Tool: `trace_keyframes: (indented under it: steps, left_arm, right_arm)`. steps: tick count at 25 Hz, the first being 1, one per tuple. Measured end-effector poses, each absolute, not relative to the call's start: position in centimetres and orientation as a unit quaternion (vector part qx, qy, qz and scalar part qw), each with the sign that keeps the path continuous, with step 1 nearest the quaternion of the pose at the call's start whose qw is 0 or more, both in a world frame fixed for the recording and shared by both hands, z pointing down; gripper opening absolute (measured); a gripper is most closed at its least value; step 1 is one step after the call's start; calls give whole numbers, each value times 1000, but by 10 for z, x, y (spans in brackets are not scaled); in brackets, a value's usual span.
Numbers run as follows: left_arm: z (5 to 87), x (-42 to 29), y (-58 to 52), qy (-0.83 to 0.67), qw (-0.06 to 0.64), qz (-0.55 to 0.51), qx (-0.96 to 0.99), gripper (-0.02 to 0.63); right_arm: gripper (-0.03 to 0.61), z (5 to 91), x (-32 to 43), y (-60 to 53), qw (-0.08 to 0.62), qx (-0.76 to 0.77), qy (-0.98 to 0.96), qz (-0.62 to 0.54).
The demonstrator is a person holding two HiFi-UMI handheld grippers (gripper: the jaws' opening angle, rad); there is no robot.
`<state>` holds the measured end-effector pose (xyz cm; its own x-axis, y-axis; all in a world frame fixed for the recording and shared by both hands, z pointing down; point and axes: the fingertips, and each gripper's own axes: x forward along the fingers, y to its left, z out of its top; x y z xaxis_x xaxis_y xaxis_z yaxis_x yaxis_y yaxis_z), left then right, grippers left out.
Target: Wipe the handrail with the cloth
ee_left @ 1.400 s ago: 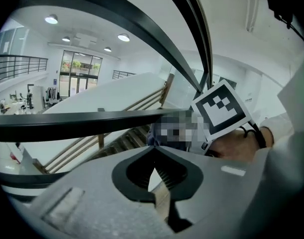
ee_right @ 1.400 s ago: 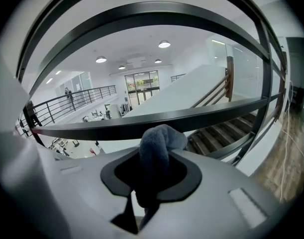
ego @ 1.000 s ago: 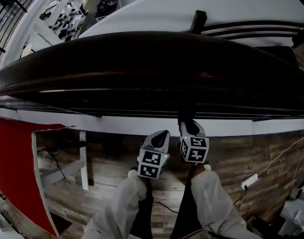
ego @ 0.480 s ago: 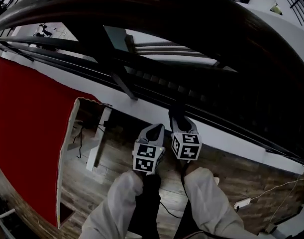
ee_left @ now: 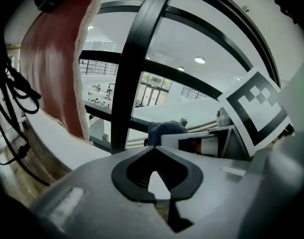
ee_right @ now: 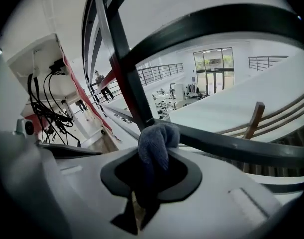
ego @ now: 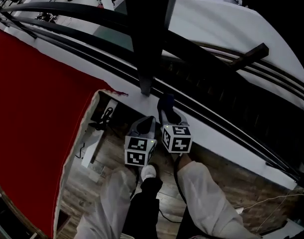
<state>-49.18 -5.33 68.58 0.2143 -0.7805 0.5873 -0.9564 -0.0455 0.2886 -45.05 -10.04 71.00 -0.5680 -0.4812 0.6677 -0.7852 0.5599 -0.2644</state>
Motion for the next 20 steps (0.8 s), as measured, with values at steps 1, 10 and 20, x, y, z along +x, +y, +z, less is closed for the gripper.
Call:
trace_keyframes:
  steps: [1, 10, 20]
  left_arm:
    - [694, -497, -54, -614, 321, 136, 709, 3]
    - [771, -524, -63, -625, 311, 133, 704, 3]
    - [833, -535, -60, -630, 303, 141, 701, 5]
  right_arm:
    - [74, 719, -458, -102, 273, 374, -842, 278]
    - [74, 804, -490, -128, 278, 366, -844, 276]
    - [74, 874, -509, -145, 274, 364, -846, 276]
